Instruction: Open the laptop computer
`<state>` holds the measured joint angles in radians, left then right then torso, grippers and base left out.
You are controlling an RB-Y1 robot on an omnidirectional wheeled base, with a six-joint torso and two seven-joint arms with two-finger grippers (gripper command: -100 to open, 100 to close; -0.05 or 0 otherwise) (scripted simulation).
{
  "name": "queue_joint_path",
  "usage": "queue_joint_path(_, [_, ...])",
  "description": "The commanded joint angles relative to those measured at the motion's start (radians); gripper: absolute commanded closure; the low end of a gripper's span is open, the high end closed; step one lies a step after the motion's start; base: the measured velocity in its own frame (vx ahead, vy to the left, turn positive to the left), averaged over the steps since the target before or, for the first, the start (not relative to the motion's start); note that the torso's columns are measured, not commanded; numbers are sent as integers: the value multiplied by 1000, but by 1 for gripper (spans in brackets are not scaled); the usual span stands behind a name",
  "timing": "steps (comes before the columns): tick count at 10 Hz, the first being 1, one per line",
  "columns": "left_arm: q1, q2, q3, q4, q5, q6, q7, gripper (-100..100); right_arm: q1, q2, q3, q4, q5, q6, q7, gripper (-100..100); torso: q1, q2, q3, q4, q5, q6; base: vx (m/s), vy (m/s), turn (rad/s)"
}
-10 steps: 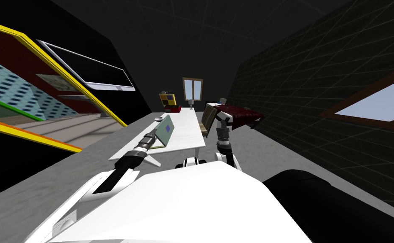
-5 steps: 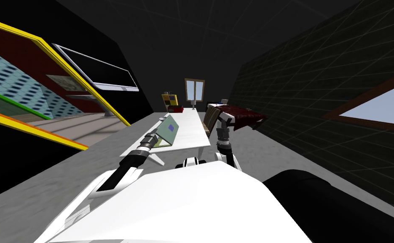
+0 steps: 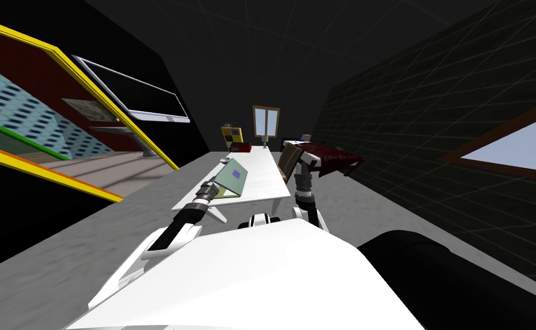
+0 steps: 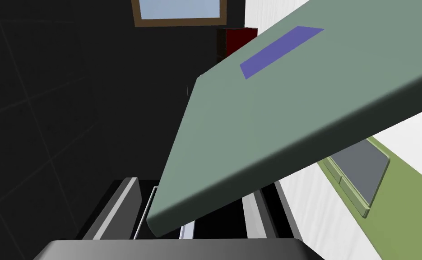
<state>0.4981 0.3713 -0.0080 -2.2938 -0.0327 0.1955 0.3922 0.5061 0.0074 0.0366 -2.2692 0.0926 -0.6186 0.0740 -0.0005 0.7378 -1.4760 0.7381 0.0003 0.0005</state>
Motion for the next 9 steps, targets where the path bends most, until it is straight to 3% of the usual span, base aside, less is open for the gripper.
queue_joint_path(1, [-20,-43,-15,57,39,-34,32,100,0,0,0,0,0,0,0,0,-2,0,0,0,-1,0,-25,82,-4])
queue_joint_path(4, [-46,-91,-30,123,83,-68,66,100,0,0,0,0,0,0,0,0,1,1,0,1,0,-1,-24,93,-5])
queue_joint_path(5, [-41,-79,-26,113,74,-60,57,100,0,0,0,0,0,0,0,0,0,1,0,1,-1,-1,-9,42,-3])
queue_joint_path(7, [-62,-116,-41,182,104,-107,76,100,0,0,0,0,0,0,0,0,-2,1,0,1,-1,0,-21,59,0])
queue_joint_path(8, [-39,-98,-34,134,97,-77,76,-100,0,0,0,0,0,0,0,0,1,2,1,1,-1,-1,-3,37,5])
queue_joint_path(9, [-27,-91,-32,106,98,-62,82,-100,0,0,0,0,0,0,0,0,-1,0,0,0,-1,-1,31,-9,21])
